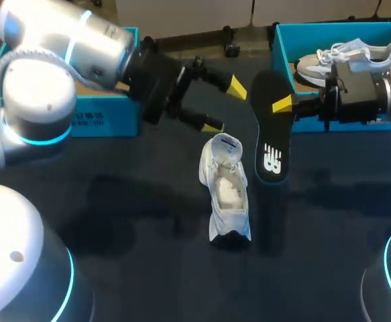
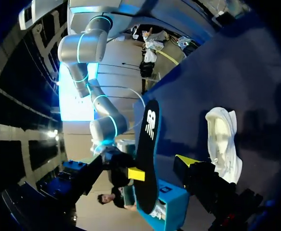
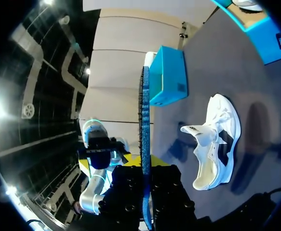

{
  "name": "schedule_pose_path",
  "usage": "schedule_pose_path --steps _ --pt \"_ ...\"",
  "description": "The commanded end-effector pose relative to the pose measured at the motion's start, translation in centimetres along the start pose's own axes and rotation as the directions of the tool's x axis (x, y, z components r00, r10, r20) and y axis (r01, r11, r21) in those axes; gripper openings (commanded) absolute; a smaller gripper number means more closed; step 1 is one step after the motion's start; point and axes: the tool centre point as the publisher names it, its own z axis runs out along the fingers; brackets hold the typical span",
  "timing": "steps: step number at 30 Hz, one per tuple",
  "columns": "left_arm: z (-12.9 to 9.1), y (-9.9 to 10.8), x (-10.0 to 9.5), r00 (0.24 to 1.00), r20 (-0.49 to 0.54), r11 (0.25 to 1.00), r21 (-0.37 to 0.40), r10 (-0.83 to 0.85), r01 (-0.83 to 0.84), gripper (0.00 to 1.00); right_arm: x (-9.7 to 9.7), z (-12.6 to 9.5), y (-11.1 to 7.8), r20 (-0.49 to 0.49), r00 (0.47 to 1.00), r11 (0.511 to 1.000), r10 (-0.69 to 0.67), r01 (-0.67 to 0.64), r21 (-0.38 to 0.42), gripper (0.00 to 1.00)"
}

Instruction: Take the shoe out of the shoebox, open the shoe tongue, remove and reinsert the insole, then place the shoe into the shoebox

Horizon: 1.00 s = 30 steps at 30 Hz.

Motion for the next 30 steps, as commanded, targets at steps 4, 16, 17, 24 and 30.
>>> schedule_pose_path --steps 4,16,17,24,30 --pt "-0.9 1.8 -1.5 0.964 -0.264 0.999 -0.037 -0.039 0.031 1.0 -0.3 0.8 0.2 0.009 1.0 1.0 0.005 -0.006 0.016 0.0" --pt "-1.8 3.8 -3.6 0.861 -0.506 0.999 -0.029 -0.054 0.045 1.0 -0.9 1.7 0.0 0.023 1.0 0.999 0.014 -0.015 0.035 0.0" --pt "-1.8 4.0 -3.9 0.848 -0.527 0.998 -0.037 -0.058 0.046 1.0 -1.0 1.9 0.0 0.025 1.0 0.999 0.014 -0.015 0.037 0.0" --pt "-2.1 5.0 -5.0 0.761 -0.646 0.998 -0.025 -0.06 0.057 1.0 -1.4 2.7 0.0 0.033 0.999 0.999 0.017 -0.018 0.046 0.0" --pt "-2.3 5.6 -5.8 0.659 -0.752 0.999 0.004 -0.027 0.045 1.0 -1.5 3.2 0.2 0.033 0.999 0.998 0.015 -0.016 0.058 0.0"
